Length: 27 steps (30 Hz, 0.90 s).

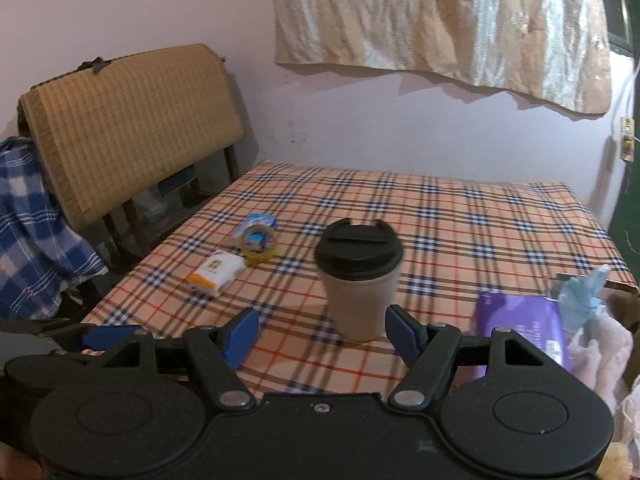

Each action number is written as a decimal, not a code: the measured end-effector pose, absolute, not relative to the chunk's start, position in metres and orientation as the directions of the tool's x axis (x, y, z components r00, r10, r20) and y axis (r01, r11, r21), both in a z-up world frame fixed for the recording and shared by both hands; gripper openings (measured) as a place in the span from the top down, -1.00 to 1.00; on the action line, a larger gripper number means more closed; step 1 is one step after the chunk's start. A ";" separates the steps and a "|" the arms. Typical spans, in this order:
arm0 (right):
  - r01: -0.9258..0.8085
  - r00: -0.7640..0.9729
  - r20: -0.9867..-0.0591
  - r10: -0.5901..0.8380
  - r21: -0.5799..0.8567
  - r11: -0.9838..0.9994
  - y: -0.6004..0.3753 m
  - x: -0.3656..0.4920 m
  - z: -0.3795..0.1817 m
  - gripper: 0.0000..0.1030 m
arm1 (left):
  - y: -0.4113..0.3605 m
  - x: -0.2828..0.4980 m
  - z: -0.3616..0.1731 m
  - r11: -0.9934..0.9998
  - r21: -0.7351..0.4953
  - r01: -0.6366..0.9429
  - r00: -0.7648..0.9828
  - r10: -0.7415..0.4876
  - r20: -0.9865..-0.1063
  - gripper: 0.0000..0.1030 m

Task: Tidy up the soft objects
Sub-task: 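Move both open grippers back toward the pink socks on the bed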

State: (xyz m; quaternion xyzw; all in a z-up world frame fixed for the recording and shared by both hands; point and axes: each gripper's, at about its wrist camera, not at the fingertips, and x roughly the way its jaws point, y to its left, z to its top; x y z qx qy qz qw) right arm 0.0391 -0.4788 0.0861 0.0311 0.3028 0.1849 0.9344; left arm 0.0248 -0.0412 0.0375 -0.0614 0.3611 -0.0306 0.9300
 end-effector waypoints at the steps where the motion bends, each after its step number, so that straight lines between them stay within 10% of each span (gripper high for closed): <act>1: -0.336 0.745 -0.555 0.370 0.167 0.927 -0.474 0.039 0.086 -0.61 | -0.038 0.024 0.037 0.990 -0.139 0.007 0.738 -0.099 -0.668 -0.65; 27: -0.576 0.512 -0.707 0.488 0.138 0.805 -0.326 0.066 0.001 -0.74 | 0.085 0.028 0.013 0.940 -0.173 -0.294 0.698 0.088 -0.711 -0.82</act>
